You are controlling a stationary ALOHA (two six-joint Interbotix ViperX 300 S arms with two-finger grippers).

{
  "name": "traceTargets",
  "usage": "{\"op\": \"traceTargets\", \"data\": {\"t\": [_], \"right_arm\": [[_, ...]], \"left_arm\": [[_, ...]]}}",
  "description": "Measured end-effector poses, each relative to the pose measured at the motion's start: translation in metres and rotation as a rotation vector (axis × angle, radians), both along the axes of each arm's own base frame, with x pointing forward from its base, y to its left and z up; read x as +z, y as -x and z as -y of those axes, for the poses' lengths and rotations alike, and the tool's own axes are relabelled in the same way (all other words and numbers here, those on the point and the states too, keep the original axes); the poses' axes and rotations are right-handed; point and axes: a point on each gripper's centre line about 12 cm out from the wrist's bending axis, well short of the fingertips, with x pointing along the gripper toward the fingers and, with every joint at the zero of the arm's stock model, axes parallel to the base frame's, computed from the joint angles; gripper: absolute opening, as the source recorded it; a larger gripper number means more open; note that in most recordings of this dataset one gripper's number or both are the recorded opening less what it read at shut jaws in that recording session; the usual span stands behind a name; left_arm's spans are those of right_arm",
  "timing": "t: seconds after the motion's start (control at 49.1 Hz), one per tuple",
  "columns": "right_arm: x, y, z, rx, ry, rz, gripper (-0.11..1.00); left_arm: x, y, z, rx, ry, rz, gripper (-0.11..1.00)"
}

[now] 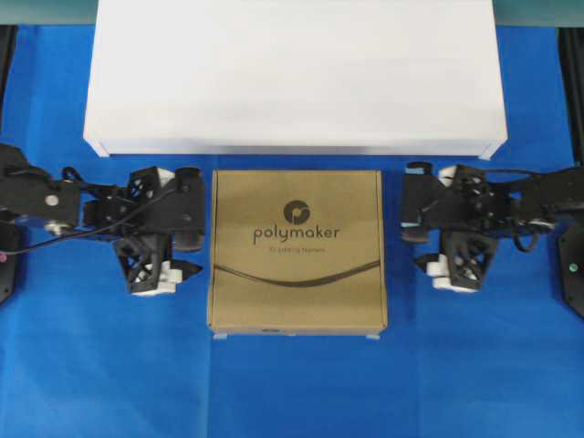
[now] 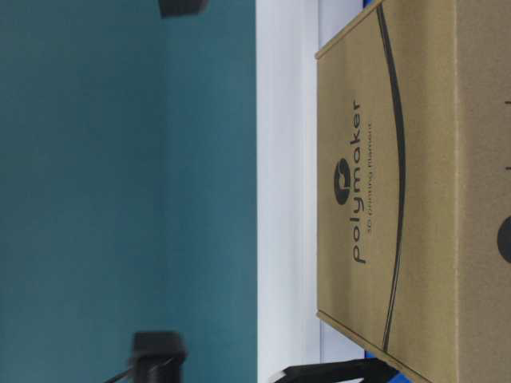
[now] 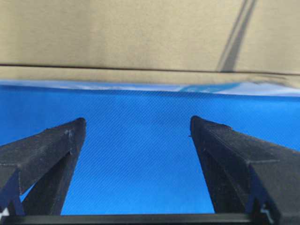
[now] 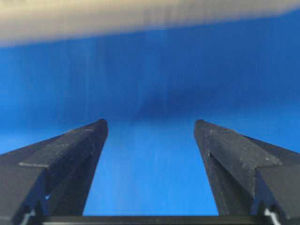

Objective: Place the cardboard box on the stand after clamping it between your arms.
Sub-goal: 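Press both grippers against opposite sides of the box to clamp it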

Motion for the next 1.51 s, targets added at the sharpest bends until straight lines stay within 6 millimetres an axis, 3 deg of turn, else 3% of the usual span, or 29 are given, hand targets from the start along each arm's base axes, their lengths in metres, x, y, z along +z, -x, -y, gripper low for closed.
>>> {"op": "traceTargets", "data": {"t": [0.469, 0.957, 1.141, 1.263, 1.507], "right_arm": [[-0.007, -0.044, -0.007, 0.034, 0.004, 0.029, 0.99], [-0.007, -0.048, -0.006, 0.046, 0.011, 0.024, 0.99], [0.005, -0.049, -0.008, 0.050, 0.008, 0.020, 0.99], [0.025, -0.052, -0.010, 0.048, -0.003, 0.013, 0.99], [0.080, -0.051, -0.012, 0.037, -0.043, -0.021, 0.99]], "left_arm": [[0.003, -0.017, -0.003, 0.002, -0.005, 0.010, 0.87], [0.006, -0.030, -0.004, -0.001, -0.009, 0.010, 0.87], [0.013, -0.036, -0.004, -0.006, -0.012, -0.038, 0.87], [0.031, -0.037, -0.003, -0.007, -0.015, -0.062, 0.87], [0.095, -0.037, -0.003, -0.003, -0.024, -0.043, 0.86]]}}
